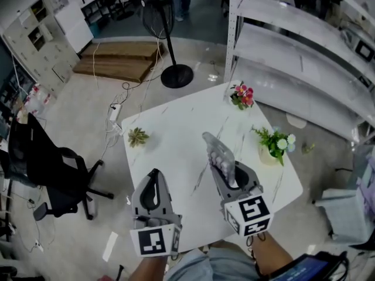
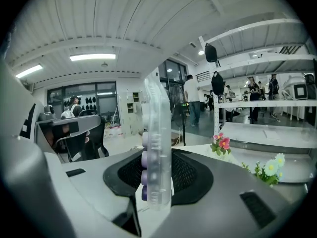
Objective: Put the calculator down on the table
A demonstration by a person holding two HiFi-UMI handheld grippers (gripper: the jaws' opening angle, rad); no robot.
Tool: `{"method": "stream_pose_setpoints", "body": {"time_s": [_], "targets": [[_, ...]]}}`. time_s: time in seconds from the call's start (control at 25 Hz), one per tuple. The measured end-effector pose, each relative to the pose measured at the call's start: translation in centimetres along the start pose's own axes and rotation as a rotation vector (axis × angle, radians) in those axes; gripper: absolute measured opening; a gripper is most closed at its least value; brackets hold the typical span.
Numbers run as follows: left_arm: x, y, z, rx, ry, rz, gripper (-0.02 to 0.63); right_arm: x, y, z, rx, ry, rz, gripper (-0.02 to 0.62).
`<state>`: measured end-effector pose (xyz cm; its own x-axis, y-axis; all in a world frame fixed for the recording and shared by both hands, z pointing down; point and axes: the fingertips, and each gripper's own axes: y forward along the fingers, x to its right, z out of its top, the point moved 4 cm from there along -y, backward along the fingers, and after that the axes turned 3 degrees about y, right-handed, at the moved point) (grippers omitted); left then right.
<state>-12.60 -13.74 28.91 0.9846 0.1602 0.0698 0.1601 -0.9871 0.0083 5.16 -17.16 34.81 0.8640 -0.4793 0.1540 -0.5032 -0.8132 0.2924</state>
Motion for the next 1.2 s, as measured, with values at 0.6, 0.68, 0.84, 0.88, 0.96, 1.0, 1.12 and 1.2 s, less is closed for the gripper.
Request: {"method": "stream_pose_setpoints", "body": {"time_s": [0.6, 0.68, 0.84, 0.88, 0.96, 1.0, 1.12, 1.2], "targets": [[-1.8, 2.0, -5.3, -0.109, -0.042, -0.015, 0.008, 0.7, 3.9, -6.6, -0.182, 0.034, -0.023, 0.146], [-1.7, 2.1, -5.9, -0.12, -0.049, -0.017, 0.008, 0.9, 4.2, -7.6, -0.205, 0.037, -0.025, 0.147], [-1.4, 2.3, -7.0, -0.137, -0.056, -0.028, 0.008, 1.1, 4.5, -9.5, -0.251, 0.05, -0.027, 0.146], [-1.4, 2.4, -7.4, -0.144, -0.06, -0.031, 0.008, 1.1, 4.6, -10.1, -0.263, 0.054, -0.028, 0.146], [-1.3, 2.4, -8.1, -0.16, -0.067, -0.032, 0.008, 1.3, 4.8, -11.1, -0.287, 0.062, -0.03, 0.147], [-1.3, 2.5, -8.4, -0.169, -0.069, -0.032, 0.008, 1.3, 4.9, -11.6, -0.298, 0.067, -0.032, 0.147], [-1.4, 2.3, -10.0, -0.22, -0.096, -0.024, 0.008, 1.5, 5.1, -13.1, -0.337, 0.083, -0.038, 0.147], [-1.5, 2.3, -11.0, -0.244, -0.112, -0.017, 0.008, 1.5, 5.3, -14.1, -0.362, 0.092, -0.039, 0.147]]}}
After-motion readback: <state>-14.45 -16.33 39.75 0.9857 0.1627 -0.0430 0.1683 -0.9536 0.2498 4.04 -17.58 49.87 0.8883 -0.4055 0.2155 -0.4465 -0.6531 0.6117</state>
